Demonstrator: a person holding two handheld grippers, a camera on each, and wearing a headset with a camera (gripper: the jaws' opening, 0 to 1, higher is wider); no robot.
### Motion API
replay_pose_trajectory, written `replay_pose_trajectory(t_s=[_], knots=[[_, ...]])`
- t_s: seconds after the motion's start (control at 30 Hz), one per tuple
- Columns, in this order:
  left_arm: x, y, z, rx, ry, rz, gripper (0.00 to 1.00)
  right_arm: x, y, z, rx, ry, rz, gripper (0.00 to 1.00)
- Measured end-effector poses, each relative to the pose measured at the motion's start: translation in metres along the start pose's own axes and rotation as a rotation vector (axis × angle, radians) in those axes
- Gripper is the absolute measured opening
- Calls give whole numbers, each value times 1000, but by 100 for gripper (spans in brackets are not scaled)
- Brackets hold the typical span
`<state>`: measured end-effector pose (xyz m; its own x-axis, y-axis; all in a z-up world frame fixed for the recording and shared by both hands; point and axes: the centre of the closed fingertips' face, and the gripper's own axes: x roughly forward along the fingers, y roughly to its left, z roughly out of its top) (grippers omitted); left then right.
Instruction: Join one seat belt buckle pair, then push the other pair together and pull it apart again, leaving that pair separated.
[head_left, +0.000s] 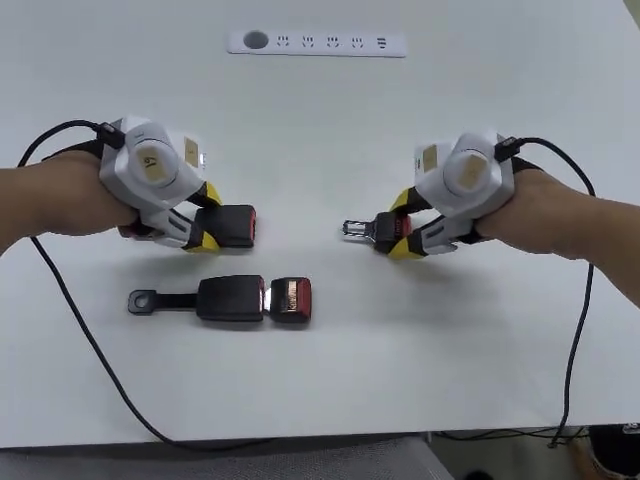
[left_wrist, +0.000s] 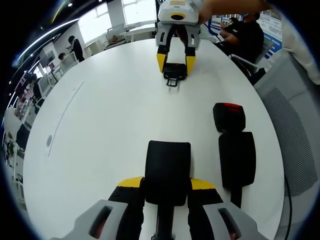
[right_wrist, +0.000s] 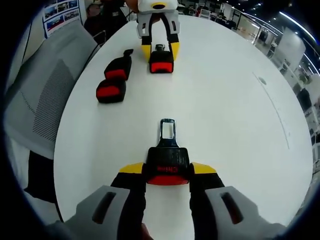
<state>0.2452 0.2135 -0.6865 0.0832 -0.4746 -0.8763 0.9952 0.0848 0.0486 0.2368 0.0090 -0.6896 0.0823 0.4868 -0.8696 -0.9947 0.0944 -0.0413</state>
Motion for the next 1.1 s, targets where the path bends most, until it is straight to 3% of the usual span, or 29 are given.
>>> replay_pose_trajectory(t_s=[0.17,0.27,0.4,0.83,1.1], knots=[[0,-2,2,13,9,0,33,1,1,7,5,-8,-1,31],[0,-3,2,16,7,2,33,3,4,18,36,-44,12,31],[0,-3,2,15,-4,6,33,16,3,29,22,-54,9,31],[0,-3,3,31,-12,3,33,40,13,82,1,-100,-3,31],[1,-2,3,31,-23,4,33,53,11,102,-31,-87,-14,31]])
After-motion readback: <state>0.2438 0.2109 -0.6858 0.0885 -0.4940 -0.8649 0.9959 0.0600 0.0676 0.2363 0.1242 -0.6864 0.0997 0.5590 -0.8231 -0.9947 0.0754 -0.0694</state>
